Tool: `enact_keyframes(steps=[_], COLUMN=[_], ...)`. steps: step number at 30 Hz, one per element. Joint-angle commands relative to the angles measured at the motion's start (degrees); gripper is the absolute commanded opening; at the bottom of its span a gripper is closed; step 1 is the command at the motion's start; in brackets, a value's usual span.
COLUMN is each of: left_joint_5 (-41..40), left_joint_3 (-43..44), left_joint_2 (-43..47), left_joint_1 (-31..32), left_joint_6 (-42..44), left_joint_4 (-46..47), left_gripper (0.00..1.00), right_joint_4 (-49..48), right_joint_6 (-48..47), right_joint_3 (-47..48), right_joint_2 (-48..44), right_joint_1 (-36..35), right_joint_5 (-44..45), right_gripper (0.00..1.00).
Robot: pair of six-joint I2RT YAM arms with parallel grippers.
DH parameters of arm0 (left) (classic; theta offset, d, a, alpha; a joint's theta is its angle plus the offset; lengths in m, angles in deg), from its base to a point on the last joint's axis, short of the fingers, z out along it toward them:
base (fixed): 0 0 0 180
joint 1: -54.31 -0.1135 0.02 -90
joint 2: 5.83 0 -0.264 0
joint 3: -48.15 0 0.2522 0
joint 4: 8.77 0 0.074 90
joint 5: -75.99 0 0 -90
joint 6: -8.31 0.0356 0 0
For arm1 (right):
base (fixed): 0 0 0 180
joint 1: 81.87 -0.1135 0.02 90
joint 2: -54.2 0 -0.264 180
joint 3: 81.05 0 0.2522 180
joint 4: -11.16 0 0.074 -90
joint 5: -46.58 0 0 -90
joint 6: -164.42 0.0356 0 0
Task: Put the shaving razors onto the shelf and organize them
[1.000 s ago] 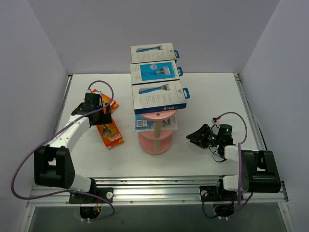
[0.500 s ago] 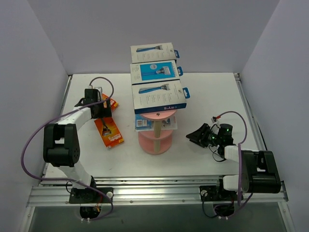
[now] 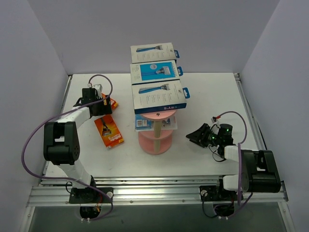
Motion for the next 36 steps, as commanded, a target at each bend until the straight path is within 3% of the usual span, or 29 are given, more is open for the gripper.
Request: enact_keyframes(steps=[1, 13, 30, 36], left_joint_5=[0.37, -0.33, -0.69, 2.82], left_joint_3=[2.01, 2.99, -8.61, -11.16], left_joint_2=[-1.77, -5.64, 11.49, 15.36], left_joint_1=[-0.05, 2.15, 5.66, 5.67], left_joint_6=[0.16, -0.01, -9.59, -12.32], left_joint_4=[-2.56, -12.24, -16.63, -17.25], left_gripper=[0.93, 0.86, 0.86, 0.86], right_joint_4=[-0.58, 1.89, 8.83, 15.58], right_joint_6=[-0.91, -1.70, -2.58, -3.20], right_joint_3=[-0.40, -0.66, -1.28, -1.36], right_joint_2=[-1.01, -3.91, -11.91, -17.70], right_joint_1=[0.29, 0.29, -0.06, -0.41], right_joint_5=[-0.88, 0.35, 0.70, 1.40], right_gripper=[0.41, 0.41, 0.42, 0.42])
